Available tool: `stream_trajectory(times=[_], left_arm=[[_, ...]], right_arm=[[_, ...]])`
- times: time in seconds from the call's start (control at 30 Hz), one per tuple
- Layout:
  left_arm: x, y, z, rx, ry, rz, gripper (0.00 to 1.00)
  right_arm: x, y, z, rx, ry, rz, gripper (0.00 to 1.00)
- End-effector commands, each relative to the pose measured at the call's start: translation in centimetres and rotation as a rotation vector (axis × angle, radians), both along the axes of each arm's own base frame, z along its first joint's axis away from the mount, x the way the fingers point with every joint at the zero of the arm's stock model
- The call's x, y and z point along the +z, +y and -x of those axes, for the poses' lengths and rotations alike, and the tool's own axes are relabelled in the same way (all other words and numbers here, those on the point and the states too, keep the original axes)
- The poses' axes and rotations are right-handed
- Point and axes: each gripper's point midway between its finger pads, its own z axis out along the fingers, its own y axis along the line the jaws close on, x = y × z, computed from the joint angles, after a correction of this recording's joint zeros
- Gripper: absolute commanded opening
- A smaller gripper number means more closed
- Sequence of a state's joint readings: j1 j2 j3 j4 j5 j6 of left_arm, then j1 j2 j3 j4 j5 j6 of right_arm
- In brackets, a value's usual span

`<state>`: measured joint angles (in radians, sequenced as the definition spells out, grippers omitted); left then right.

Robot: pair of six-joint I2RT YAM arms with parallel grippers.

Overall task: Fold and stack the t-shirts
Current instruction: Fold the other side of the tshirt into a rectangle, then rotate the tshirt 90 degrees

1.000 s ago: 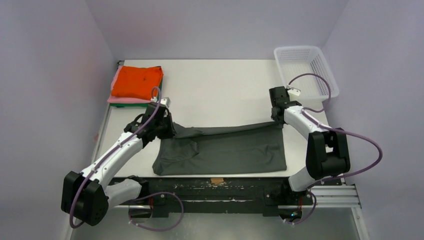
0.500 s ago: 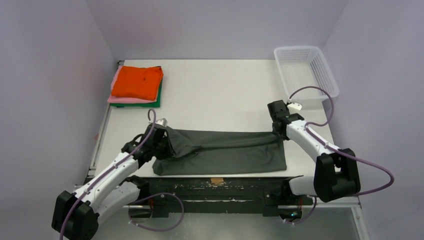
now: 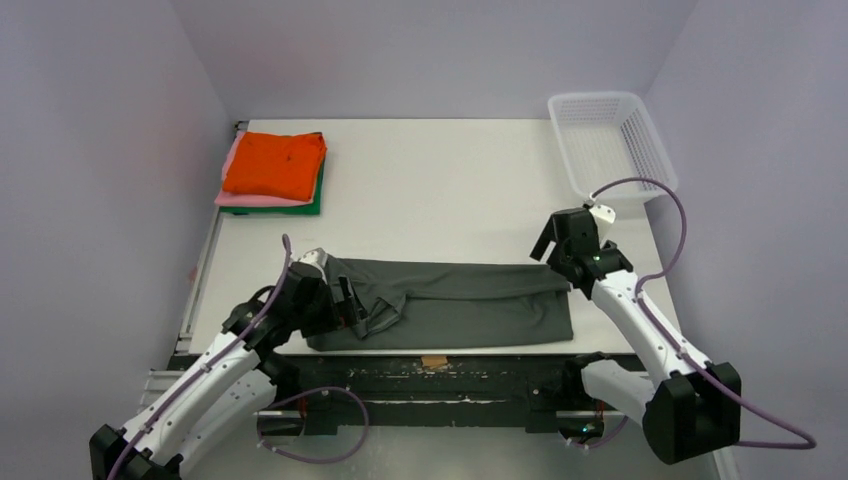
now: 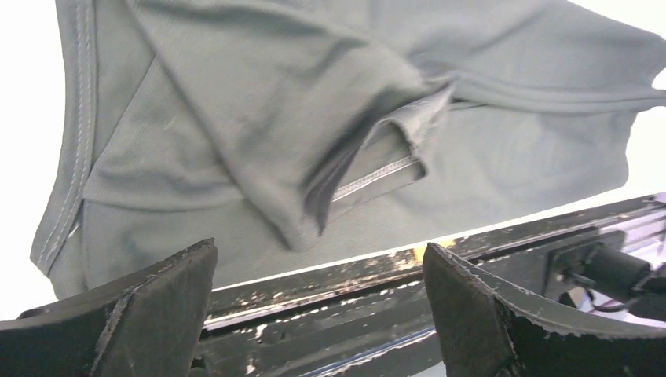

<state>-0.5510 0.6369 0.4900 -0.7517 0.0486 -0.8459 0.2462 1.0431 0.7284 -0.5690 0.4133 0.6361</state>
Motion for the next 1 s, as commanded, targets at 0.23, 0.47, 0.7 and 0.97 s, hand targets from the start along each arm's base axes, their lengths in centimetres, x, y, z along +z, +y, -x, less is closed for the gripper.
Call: stream_trajectory(times=[0.23,0.47,0.7,0.97], left_arm=[[0.2,-6.1,-7.0,0.018,0.037,0.111,1.0],[-6.0,-6.5,-11.9,0.155,0.214,0.131,1.0],[-5.6,-7.7,-20.5,0.189,0.244,0.161,1.0],[-4.6,-9.4,-31.5,0.161,0.265,0.083,1.0]], right_arm=[[-2.3,9.8,-1.7,0.417,-0.037,-0.349,0.97],[-6.3,10.3,0.2,0.414,0.072,-0.37,0.96],[-8.2,11.4,1.7,0.422,0.116,-0.384,0.96],[-8.1,14.4,2.2,0.439,0.126,-0.449,0.96]])
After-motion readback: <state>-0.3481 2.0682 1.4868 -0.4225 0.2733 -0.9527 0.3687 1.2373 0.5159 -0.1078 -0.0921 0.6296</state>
